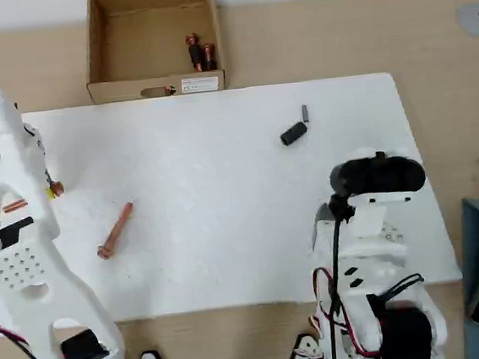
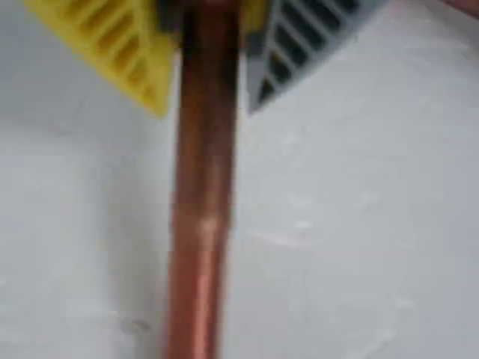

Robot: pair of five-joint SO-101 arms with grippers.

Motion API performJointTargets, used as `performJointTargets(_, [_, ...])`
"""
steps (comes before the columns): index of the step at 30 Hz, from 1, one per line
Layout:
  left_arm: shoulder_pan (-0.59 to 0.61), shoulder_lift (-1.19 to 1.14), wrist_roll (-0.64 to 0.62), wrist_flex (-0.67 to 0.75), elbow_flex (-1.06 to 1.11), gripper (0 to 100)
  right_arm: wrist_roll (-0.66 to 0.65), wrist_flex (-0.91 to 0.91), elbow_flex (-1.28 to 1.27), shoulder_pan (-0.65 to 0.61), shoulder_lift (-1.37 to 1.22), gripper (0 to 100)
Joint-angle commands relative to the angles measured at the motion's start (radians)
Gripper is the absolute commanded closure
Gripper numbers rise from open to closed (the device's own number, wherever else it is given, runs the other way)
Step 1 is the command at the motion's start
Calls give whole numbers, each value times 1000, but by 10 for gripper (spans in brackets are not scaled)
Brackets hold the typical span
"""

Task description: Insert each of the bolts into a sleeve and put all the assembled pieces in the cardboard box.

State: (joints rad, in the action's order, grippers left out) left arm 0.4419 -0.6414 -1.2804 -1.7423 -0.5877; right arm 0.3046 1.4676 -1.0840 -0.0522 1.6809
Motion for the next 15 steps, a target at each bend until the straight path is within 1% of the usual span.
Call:
performJointTargets(1, [-3,70,-2,-9,-8,764,-2,3,8,-10,10,989])
performJointTargets(2, [-3,70,-2,-9,-8,745,-2,3,8,-10,10,989])
performJointTargets(4, [-3,70,-2,-9,-8,750,-2,3,8,-10,10,989])
performJointTargets(7, [-3,90,0,-9,-9,791,-2,3,8,-10,10,989])
performJointTargets(11, [-5,199,3,-9,-12,860,-2,3,8,-8,12,989])
performJointTargets(12, [-11,236,28,-9,-23,879,-2,3,8,-8,12,989])
performJointTargets(15, [-38,329,195,-8,-58,942,-2,3,8,-8,12,989])
